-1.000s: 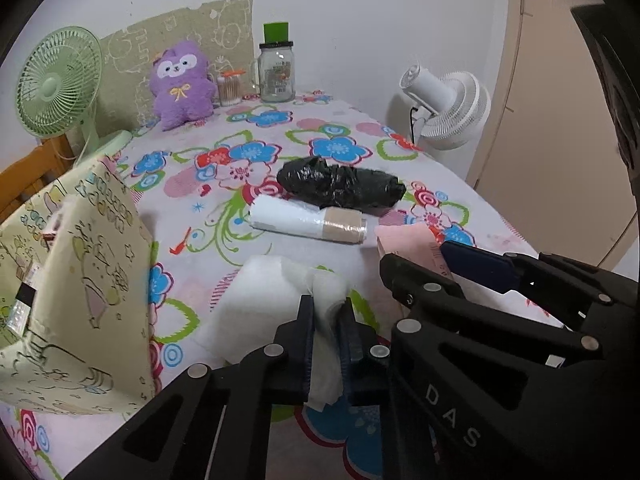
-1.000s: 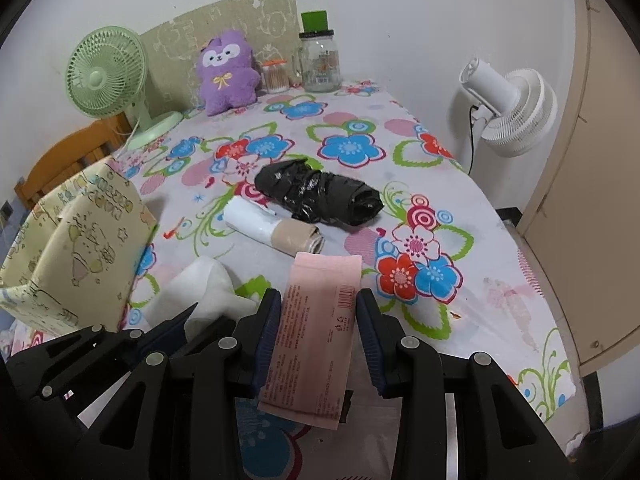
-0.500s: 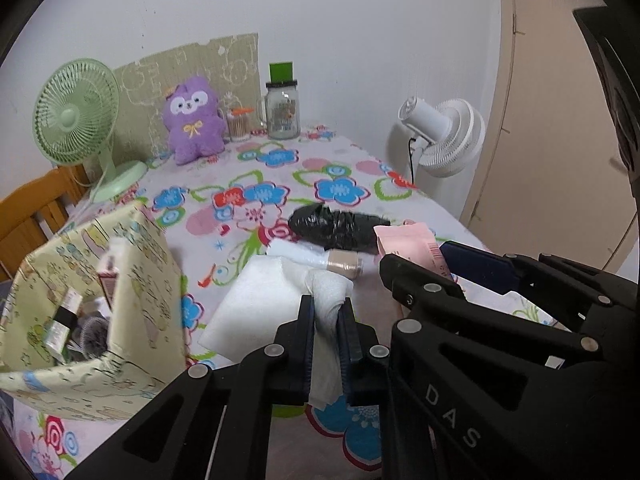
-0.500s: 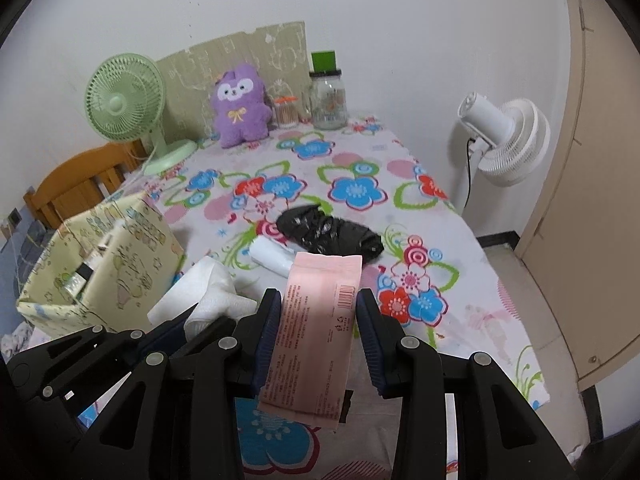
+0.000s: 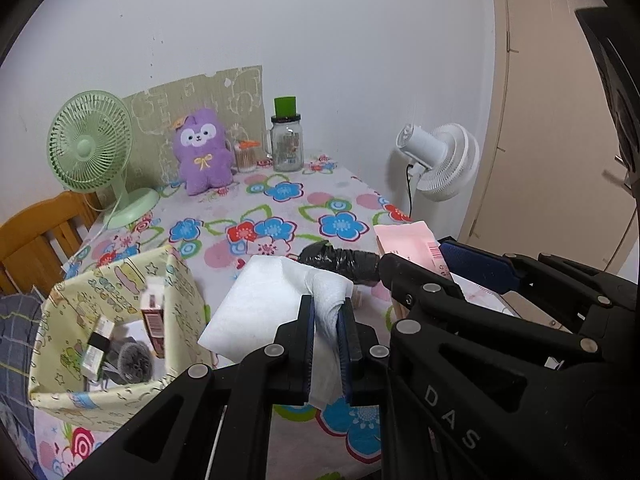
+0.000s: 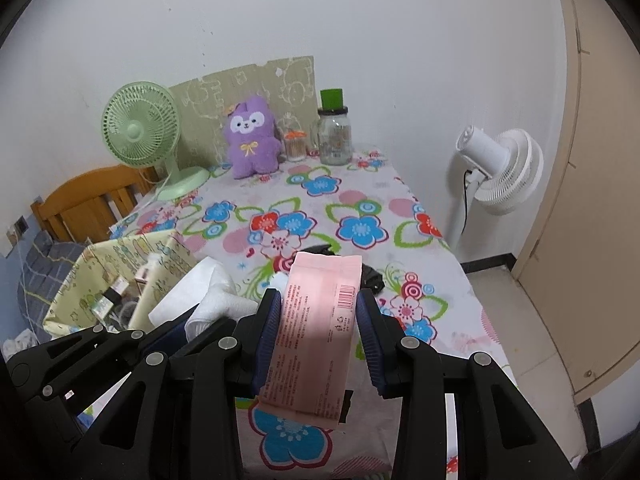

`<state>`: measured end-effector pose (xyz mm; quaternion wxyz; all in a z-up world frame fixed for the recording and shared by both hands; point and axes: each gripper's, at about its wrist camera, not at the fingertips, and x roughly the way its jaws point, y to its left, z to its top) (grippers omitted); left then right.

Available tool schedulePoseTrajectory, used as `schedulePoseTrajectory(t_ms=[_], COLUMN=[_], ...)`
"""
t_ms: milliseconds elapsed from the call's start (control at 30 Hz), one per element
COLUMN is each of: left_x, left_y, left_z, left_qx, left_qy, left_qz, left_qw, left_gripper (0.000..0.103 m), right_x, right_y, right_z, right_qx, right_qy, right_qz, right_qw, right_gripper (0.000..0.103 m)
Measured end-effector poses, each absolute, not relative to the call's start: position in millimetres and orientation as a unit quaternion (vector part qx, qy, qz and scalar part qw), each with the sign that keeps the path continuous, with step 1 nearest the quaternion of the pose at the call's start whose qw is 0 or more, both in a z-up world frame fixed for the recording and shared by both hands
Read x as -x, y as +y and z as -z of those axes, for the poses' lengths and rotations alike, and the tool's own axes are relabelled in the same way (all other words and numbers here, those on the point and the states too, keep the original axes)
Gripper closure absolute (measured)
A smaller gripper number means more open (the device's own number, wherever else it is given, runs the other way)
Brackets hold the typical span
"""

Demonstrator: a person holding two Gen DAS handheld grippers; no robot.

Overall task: Organize soft objects
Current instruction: 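Carry the white cloth and pink packet with both tools over the fabric box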

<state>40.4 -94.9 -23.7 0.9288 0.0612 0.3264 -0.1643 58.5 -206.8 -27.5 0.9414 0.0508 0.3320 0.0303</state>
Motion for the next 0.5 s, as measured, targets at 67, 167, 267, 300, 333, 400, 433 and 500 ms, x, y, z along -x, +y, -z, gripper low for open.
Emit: schedulePoseTrajectory(t_ms=[67,167,267,300,333,400,433,500], left_x=[-40.1,-41.9,-44.3,-45.1,-45.2,-44.1,-44.6,-45.4], left_y=[-92.9,-89.3,-84.7,-82.9,-81.2,-77.7,-75.8,-71.1], left_z=[19.1,15.0,10.7,9.2,7.8,4.5,3.1,-0.1], left_qx=[-0.061,-0.060,-0.059,-0.058,-0.057,-0.056,-0.056,-0.054], left_qy=[0.324,0.323,0.324,0.323,0.322,0.320,0.319,0.316], left_qz=[0.164,0.163,0.162,0.162,0.161,0.160,0.159,0.158], left_qw=[0.930,0.930,0.930,0.931,0.931,0.932,0.933,0.934], left_gripper=[0.094,0.094,0.094,0.094,0.094,0.094,0.094,0.094], right_x=[-58.7,-59.7,-61.5,-61.9,-62.9,-63.8,-64.5,-66.6], right_y=[-204.1,-199.2,-194.3,-192.8,-190.9,-186.3,-184.0,-178.6], right_z=[23.4,18.3,14.1,12.7,10.9,6.5,4.5,0.7], right_qx=[-0.049,-0.046,-0.044,-0.043,-0.042,-0.039,-0.038,-0.035], right_qy=[0.330,0.328,0.327,0.326,0.325,0.323,0.322,0.320], right_qz=[-0.031,-0.032,-0.033,-0.033,-0.034,-0.036,-0.036,-0.039], right_qw=[0.942,0.943,0.943,0.944,0.944,0.945,0.945,0.946], right_gripper=[0.061,0.061,0.061,0.061,0.061,0.061,0.061,0.061])
